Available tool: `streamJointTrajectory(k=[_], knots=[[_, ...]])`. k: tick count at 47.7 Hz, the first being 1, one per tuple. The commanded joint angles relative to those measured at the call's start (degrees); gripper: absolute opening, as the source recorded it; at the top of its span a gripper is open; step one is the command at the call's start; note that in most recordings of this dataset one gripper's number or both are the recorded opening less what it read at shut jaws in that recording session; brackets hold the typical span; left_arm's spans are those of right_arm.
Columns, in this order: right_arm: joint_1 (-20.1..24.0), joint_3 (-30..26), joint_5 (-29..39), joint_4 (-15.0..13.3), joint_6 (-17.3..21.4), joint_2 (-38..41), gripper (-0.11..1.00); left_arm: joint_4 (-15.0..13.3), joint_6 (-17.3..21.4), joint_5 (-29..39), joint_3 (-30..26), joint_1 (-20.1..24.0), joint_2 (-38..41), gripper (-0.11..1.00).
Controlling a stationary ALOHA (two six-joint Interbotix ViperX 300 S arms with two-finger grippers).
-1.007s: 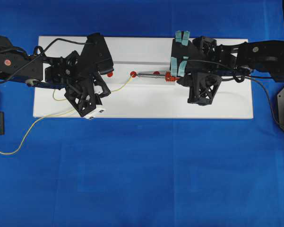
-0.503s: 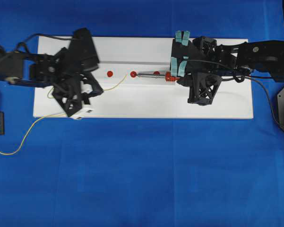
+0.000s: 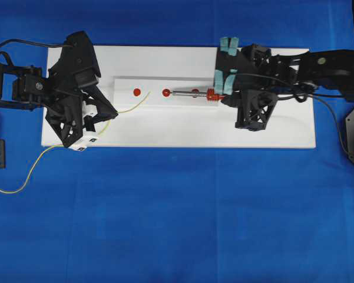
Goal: Touch the tip of the soldering iron to the tip of the solder at the mark.
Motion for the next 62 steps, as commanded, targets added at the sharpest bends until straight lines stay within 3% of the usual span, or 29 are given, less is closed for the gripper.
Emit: streamJointTrajectory(k=[1, 14, 23, 40, 62], knots=[[-0.35, 0.79, 0.09, -0.09, 0.0, -4.75, 0.06, 0.09, 0.0, -0.44, -0.62, -0.18, -0.88, 0.01], [-0.88, 9.67, 0.09, -0.09, 0.09, -18.54, 0.06, 0.09, 0.0, -0.44, -0.62, -0.18, -0.79, 0.01], [-0.79, 12.74, 0.0, -0.09, 0.7, -24.96, 0.06, 0.09, -0.09, -0.53, -0.62, -0.18, -0.7, 0.01], [-0.88, 11.78, 0.09, -0.09, 0.79, -21.8, 0.06, 0.09, 0.18, -3.69, -3.6, -0.18, 2.64, 0.01], [-0.88, 11.6, 0.18, -0.09, 0.79, -21.01, 0.06, 0.09, 0.35, -2.99, -16.08, -0.09, 18.81, 0.01]])
